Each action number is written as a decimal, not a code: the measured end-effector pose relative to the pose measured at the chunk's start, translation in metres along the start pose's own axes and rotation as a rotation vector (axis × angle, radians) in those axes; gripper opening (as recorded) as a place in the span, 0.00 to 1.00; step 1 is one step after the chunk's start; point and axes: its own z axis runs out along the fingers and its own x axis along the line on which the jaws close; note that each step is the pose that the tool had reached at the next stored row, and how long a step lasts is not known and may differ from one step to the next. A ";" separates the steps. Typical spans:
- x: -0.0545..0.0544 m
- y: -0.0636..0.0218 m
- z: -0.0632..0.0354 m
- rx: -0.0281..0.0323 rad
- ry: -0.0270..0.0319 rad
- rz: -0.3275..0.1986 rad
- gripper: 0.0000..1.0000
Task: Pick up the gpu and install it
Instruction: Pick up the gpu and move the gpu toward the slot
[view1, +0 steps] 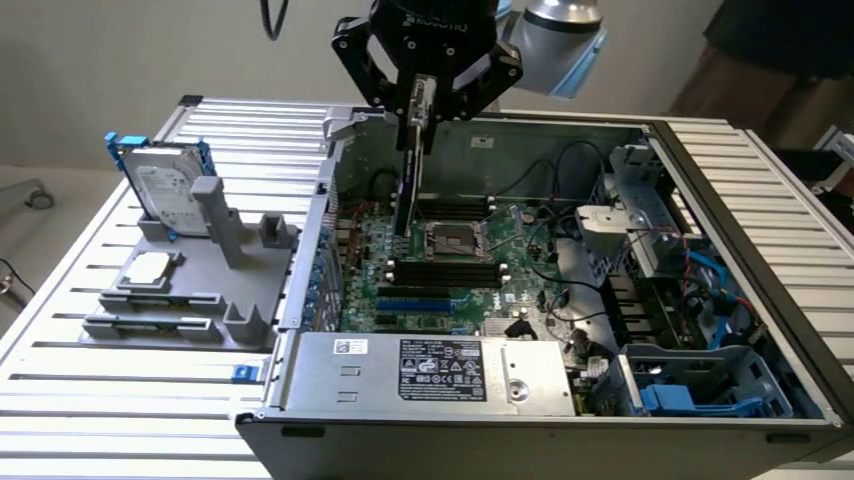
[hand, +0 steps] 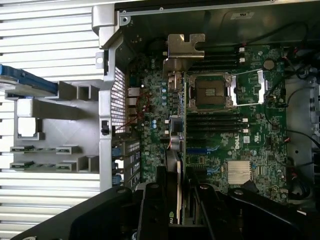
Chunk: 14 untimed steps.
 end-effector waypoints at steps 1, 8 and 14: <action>0.000 0.0000 0.0000 0.0000 0.0000 0.000 0.27; 0.000 0.0000 0.0000 0.0000 0.0000 0.000 0.27; 0.000 0.0000 0.0000 0.0000 0.0000 0.000 0.27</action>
